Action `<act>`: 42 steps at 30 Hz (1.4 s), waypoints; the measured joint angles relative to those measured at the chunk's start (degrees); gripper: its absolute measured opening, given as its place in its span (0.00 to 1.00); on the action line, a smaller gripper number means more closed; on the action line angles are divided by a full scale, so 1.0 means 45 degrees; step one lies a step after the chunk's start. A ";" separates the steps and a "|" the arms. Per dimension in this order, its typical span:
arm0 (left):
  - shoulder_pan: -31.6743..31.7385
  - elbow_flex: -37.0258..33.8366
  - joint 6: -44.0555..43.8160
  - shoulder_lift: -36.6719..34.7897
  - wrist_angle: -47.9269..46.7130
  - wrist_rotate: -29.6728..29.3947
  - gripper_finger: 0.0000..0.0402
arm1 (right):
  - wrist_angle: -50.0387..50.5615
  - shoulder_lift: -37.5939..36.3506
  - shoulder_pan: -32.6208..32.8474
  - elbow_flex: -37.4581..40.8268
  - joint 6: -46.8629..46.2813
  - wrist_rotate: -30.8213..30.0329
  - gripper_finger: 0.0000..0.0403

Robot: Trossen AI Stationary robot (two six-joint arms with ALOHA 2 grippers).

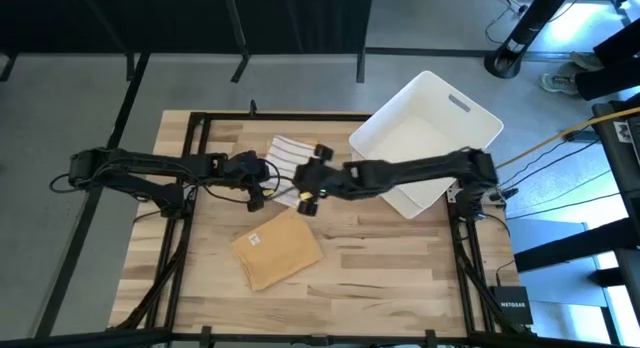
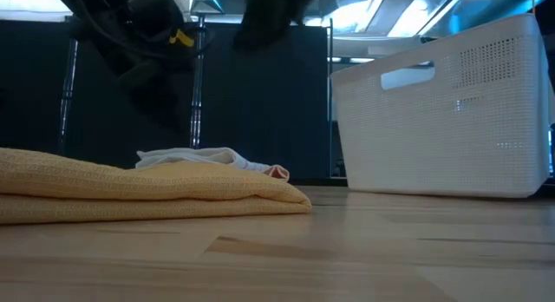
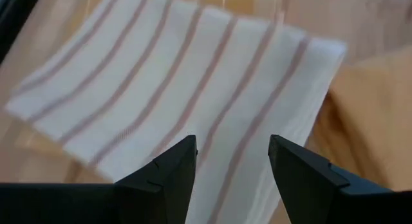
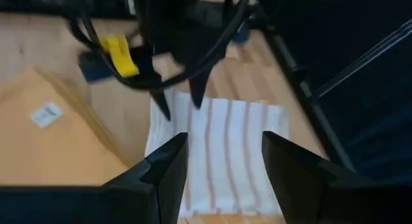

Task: Fold towel
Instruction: Adjust the white towel

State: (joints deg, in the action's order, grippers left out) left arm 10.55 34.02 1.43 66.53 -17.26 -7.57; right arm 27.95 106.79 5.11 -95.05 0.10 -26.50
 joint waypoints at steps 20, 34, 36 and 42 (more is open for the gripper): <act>0.1492 0.0010 -0.2312 -0.1508 -0.2743 -0.2925 0.46 | -0.0784 0.4379 -0.1601 0.0671 0.1295 0.3589 0.50; 0.1947 0.0458 -0.1386 -0.1523 -0.0756 -0.0082 0.46 | 0.2332 0.2903 -0.0624 0.0683 0.3021 0.4444 0.50; 0.2515 0.0507 -0.1094 -0.1383 0.0218 0.0502 0.46 | 0.2795 0.2303 -0.0727 0.0665 0.2693 0.4493 0.50; 0.4420 0.1164 0.0250 0.0719 0.1812 0.2446 0.46 | 0.3463 0.1292 -0.1416 0.0672 0.1682 0.5577 0.50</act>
State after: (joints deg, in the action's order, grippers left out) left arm 30.44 39.26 2.56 69.77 -9.11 3.44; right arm 43.53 112.60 -1.26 -92.03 7.68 -1.40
